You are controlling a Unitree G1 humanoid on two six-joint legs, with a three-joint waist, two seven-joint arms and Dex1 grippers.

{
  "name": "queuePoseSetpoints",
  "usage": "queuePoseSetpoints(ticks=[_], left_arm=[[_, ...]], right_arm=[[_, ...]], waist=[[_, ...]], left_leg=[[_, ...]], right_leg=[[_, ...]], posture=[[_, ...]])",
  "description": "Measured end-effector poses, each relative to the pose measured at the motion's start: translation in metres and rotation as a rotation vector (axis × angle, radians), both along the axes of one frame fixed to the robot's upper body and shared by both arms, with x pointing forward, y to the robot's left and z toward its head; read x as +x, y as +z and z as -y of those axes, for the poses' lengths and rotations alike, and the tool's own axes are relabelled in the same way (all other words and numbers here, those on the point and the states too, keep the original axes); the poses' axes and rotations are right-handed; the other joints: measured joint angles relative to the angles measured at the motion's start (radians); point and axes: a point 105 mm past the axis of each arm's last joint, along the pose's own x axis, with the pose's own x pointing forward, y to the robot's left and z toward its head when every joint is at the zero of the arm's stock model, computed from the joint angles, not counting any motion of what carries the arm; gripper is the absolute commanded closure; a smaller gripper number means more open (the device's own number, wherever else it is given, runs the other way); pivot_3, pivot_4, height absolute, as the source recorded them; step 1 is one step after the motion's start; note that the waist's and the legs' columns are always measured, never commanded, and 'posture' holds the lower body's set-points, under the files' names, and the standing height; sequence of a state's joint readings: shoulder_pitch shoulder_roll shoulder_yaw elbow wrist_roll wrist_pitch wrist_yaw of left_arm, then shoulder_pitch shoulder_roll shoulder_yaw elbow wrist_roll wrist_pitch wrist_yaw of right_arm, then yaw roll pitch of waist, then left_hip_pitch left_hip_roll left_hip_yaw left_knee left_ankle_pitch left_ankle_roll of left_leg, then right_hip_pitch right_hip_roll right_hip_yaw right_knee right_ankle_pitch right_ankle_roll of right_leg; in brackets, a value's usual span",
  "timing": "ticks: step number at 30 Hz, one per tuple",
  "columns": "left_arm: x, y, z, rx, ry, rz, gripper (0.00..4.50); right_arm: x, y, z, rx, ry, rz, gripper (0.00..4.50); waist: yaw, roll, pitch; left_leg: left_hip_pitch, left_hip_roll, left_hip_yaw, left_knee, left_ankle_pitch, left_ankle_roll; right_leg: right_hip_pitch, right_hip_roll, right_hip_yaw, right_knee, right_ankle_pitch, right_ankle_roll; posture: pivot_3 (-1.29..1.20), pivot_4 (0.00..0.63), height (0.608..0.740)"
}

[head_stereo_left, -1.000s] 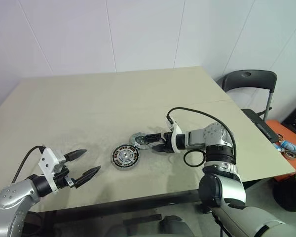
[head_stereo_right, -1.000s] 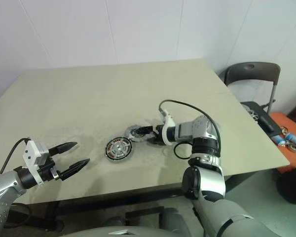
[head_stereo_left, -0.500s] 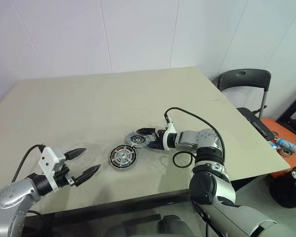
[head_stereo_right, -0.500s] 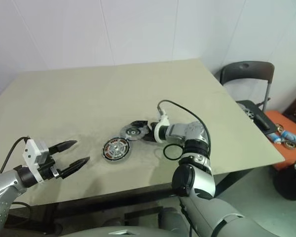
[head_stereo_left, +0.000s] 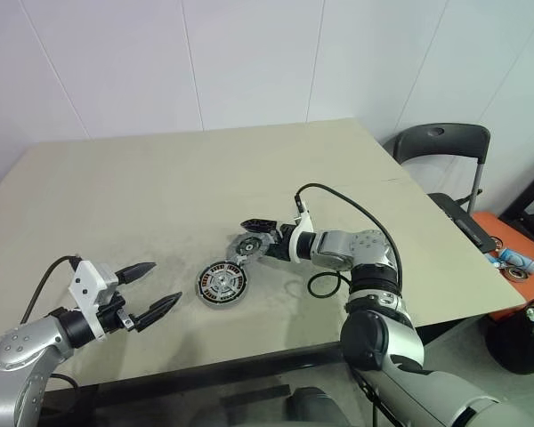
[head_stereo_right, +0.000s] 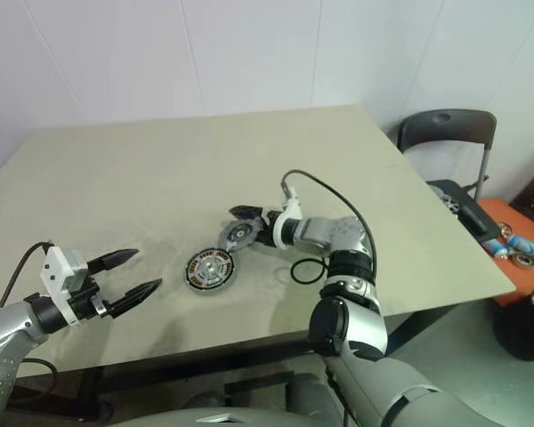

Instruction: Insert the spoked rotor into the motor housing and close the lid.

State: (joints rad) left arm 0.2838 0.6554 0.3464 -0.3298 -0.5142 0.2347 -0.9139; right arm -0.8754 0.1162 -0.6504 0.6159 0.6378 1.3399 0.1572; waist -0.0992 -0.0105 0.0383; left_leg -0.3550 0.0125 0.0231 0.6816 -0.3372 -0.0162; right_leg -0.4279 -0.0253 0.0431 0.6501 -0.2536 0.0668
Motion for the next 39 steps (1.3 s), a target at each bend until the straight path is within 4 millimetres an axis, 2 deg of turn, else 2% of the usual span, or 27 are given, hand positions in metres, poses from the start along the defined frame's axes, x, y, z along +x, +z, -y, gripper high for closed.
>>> queuePoseSetpoints(ticks=[5,13,18,24,28,34,39], left_arm=[[-0.004,-0.001,-0.007,0.009,0.027,-0.008,0.0],[-0.006,0.012,-0.027,0.059,0.066,0.022,0.0],[-0.007,0.02,-0.036,0.08,0.082,0.043,0.0],[-0.008,0.02,-0.036,0.08,0.082,0.041,0.0],[-0.008,0.02,-0.037,0.08,0.084,0.039,0.0],[-0.008,0.019,-0.037,0.08,0.088,0.036,0.0],[-0.01,0.018,-0.039,0.072,0.094,0.026,0.0]], right_arm=[[-0.004,0.01,-0.007,0.049,0.039,0.033,0.02],[-0.014,0.03,-0.019,0.142,0.127,0.108,0.02],[-0.03,0.042,-0.026,0.211,0.226,0.142,0.02],[-0.055,0.036,-0.036,0.197,0.356,0.157,0.02],[-0.062,0.032,-0.038,0.076,0.418,0.261,0.02],[-0.036,0.037,-0.033,-0.207,0.369,0.629,0.02],[-0.03,0.04,-0.047,-0.402,0.451,0.89,0.02]], waist=[[0.0,0.0,0.0],[0.0,0.0,0.0],[0.001,0.0,0.0],[0.002,0.0,0.0],[0.001,0.0,0.0],[0.002,0.0,0.0],[-0.001,0.0,0.0]], left_leg=[[0.0,0.0,0.0,0.0,0.0,0.0],[-0.001,0.0,0.0,-0.001,0.0,0.0],[0.0,0.0,0.0,-0.001,0.0,0.0],[0.0,0.0,0.0,-0.001,0.0,0.0],[0.0,0.0,0.0,-0.001,0.0,0.0],[0.0,0.0,0.0,-0.001,0.0,0.0],[0.0,0.0,0.0,-0.001,0.0,0.0]], right_leg=[[-0.001,0.0,0.0,0.0,0.0,0.0],[-0.001,0.0,0.0,0.0,0.0,0.0],[-0.001,-0.001,0.0,0.0,0.0,0.0],[-0.001,-0.001,0.0,0.0,0.0,0.0],[-0.001,-0.001,0.0,0.0,0.0,0.0],[-0.001,0.0,-0.001,-0.001,0.0,0.0],[-0.001,0.0,0.0,0.0,0.0,0.0]], posture=[[0.0,0.0,0.74],[0.0,0.0,0.74],[0.0,0.0,0.74],[0.0,0.0,0.74],[0.0,0.0,0.74],[0.0,0.0,0.74],[0.0,0.0,0.74]])
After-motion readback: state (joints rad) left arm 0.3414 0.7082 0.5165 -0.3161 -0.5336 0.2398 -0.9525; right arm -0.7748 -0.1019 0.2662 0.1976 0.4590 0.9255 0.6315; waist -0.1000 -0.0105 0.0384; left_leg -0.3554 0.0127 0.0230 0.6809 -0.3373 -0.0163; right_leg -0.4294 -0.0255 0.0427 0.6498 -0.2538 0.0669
